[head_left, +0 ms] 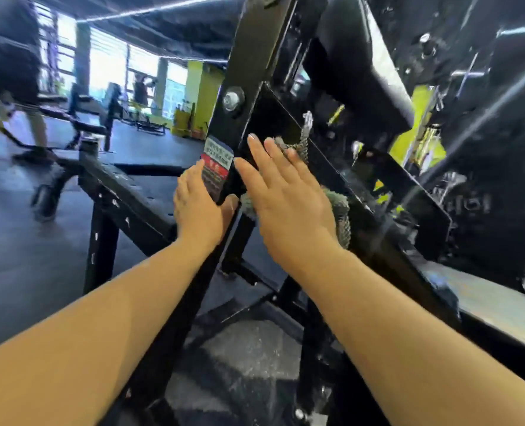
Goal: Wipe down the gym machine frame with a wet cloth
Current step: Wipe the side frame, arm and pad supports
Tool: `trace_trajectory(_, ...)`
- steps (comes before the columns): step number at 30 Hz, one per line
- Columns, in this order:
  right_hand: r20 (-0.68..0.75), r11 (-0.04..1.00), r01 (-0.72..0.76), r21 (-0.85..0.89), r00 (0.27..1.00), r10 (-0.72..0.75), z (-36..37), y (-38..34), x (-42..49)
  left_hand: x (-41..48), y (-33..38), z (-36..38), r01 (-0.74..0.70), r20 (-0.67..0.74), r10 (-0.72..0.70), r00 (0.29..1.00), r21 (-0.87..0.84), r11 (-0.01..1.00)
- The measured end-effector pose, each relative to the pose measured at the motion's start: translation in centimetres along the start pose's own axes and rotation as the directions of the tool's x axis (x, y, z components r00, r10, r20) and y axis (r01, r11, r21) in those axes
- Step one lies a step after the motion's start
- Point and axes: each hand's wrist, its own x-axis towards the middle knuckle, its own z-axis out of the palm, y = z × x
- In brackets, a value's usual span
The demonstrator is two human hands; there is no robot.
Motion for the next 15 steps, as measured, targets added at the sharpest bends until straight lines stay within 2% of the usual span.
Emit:
trace_trajectory(2, -0.017, 0.997, -0.012, 0.081, 1.000, 0.013, -0.8, 0.0, 0.6, 1.7, -0.4, -0.7, 0.010, 0.131, -0.021, 0.991, 0.083, 0.996)
trace_trajectory(4, -0.083, 0.987, -0.022, 0.160, 0.996, 0.035, -0.7, 0.5, 2.0, 2.9, -0.3, -1.1, 0.040, 0.199, -0.049, 0.979, 0.046, 0.998)
trace_trajectory(7, -0.306, 0.979, 0.011, 0.204, 0.951, 0.053, -0.1, 0.7, 3.7, 3.7, -1.3, -1.6, 0.013, 0.230, -0.005, 0.973, -0.034, 0.999)
trace_trajectory(8, -0.395, 0.983, 0.021, 0.183, 0.917, 0.054, 0.3, 0.9, 4.1, 3.8, -1.5, -1.8, -0.013, 0.242, 0.025, 0.970, -0.049, 0.999)
trace_trajectory(11, -0.660, 0.980, 0.012, 0.198, 0.741, 0.124, 1.0, 1.4, 4.8, 4.5, -2.4, -1.5, -0.069, 0.212, 0.079, 0.974, -0.055, 0.996)
trace_trajectory(13, -0.744, 0.976, 0.019, 0.215, 0.651, 0.151, 1.2, 1.6, 6.3, 4.8, -3.0, -1.3, -0.080, 0.197, 0.087, 0.976, -0.045, 0.996)
trace_trajectory(15, -0.786, 0.979, -0.029, 0.203, 0.591, 0.181, 0.9, 1.7, 8.6, 4.9, -3.2, -1.2, -0.095, 0.197, 0.108, 0.974, -0.076, 0.993)
